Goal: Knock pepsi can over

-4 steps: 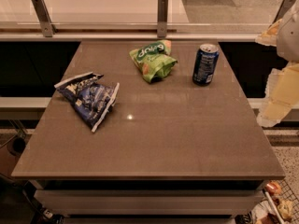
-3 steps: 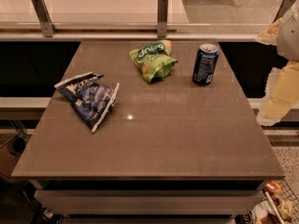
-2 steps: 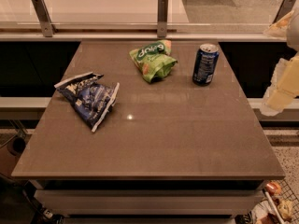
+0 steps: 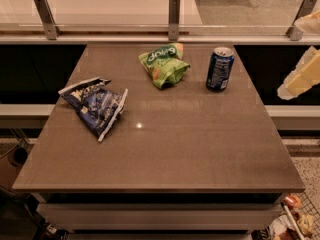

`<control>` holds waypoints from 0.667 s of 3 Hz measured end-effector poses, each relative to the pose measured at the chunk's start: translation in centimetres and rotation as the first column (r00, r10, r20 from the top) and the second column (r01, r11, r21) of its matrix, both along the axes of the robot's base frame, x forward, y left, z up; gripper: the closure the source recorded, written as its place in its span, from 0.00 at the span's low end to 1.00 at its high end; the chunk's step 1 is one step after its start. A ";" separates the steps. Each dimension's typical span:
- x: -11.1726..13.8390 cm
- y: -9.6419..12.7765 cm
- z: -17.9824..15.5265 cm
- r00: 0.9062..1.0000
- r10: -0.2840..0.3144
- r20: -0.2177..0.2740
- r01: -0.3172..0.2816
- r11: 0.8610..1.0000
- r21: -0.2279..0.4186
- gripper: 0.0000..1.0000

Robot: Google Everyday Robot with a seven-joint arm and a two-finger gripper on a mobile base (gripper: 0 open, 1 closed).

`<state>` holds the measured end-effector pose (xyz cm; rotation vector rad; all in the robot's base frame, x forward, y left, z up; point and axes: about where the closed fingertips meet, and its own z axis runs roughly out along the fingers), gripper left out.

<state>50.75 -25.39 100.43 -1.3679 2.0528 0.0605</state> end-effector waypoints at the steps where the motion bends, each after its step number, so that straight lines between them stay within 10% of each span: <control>1: 2.3 -0.2 -1.2 0.999 -0.011 0.045 0.006 0.994 0.113 0.00; 2: 4.4 -0.2 -3.0 0.996 -0.027 0.084 0.008 0.975 0.220 0.00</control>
Offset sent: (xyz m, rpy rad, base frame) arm 0.0701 -0.0100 -0.0515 0.3626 -0.1432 -0.0394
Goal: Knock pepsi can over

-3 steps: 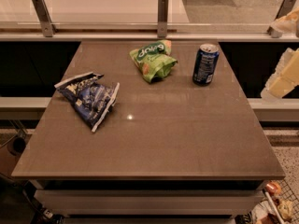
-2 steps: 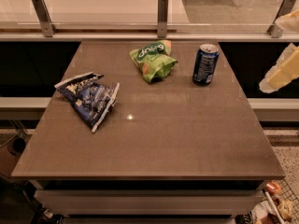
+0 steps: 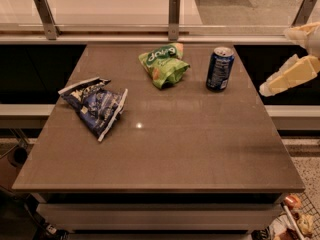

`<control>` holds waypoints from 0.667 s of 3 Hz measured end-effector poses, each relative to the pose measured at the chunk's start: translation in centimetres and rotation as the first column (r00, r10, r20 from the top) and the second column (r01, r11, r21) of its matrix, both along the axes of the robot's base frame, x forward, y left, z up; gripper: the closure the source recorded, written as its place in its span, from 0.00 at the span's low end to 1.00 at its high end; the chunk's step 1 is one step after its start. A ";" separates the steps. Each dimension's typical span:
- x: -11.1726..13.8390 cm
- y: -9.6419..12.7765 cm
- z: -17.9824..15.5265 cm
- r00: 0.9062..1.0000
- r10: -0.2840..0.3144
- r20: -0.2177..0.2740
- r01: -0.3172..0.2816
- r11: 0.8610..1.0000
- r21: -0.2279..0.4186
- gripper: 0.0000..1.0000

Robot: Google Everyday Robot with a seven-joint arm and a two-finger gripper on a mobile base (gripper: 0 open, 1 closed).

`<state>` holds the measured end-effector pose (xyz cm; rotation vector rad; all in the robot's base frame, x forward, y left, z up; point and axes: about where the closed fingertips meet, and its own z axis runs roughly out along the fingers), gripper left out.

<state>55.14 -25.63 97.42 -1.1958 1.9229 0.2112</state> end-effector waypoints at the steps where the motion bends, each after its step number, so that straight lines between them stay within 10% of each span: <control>1: 2.1 0.0 -1.6 0.999 -0.006 0.042 0.002 0.995 0.100 0.00; 2: 4.2 -0.1 -3.2 0.998 -0.009 0.068 -0.003 0.983 0.183 0.00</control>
Offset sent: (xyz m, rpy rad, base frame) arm 0.0662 -0.0080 -0.0517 0.2857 -0.1020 -0.0108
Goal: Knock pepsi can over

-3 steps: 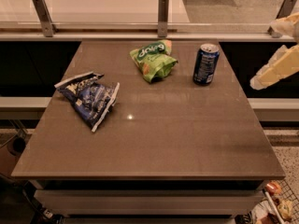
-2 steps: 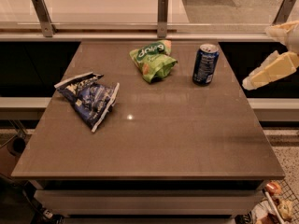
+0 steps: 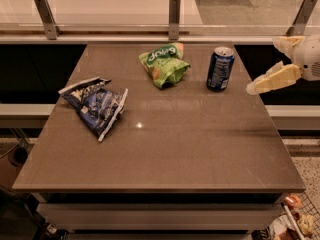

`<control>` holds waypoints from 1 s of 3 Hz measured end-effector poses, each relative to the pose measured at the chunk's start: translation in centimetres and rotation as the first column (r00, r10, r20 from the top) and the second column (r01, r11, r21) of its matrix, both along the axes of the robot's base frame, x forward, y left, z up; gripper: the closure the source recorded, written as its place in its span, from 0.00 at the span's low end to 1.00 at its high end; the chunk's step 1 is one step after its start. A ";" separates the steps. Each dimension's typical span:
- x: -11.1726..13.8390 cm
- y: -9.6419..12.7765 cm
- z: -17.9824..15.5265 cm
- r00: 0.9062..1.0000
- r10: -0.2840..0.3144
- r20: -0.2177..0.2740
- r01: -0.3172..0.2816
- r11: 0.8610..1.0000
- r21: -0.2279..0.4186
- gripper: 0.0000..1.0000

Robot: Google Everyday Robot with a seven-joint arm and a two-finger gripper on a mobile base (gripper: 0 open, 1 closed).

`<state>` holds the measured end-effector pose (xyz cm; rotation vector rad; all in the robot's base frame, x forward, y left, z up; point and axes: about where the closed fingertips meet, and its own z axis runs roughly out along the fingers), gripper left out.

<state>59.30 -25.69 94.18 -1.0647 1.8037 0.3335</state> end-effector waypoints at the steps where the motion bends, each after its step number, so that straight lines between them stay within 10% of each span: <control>1: 1.8 0.4 -1.7 1.000 0.009 0.019 -0.011 0.997 0.075 0.00; 3: 3.1 0.8 -3.1 0.999 0.019 0.037 -0.024 0.990 0.139 0.00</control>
Offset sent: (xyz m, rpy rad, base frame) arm 0.0427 0.0051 -0.0435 0.2074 -0.0622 0.0201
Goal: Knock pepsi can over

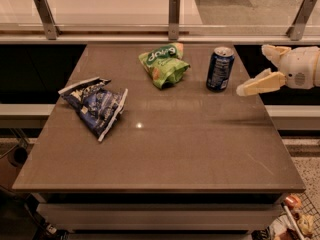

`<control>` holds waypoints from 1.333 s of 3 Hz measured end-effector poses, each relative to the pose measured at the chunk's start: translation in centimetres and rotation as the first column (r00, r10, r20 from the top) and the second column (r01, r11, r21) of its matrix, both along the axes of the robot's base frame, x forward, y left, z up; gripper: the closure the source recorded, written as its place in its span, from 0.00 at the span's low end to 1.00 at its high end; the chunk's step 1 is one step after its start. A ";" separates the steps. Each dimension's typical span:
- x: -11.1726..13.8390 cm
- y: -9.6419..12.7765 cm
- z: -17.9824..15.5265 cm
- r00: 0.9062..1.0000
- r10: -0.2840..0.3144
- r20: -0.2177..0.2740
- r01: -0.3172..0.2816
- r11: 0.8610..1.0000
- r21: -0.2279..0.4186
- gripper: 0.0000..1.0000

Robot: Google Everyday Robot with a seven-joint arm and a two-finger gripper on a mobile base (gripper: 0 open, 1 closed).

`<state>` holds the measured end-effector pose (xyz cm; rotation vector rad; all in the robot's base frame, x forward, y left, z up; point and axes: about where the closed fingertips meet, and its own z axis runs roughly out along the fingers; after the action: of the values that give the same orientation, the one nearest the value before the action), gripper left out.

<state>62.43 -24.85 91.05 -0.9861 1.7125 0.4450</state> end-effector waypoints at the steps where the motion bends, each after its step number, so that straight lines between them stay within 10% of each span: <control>1: 0.4 0.5 -0.2 1.000 0.003 -0.002 -0.003 1.000 0.015 0.00; 4: 4.5 3.5 -1.7 0.998 0.012 0.060 -0.023 0.982 0.190 0.00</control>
Offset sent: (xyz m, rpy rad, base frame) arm 0.0474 0.0239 -0.0179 0.1455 -0.0242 -0.0040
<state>66.95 -21.35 89.31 -0.8670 1.5783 0.5750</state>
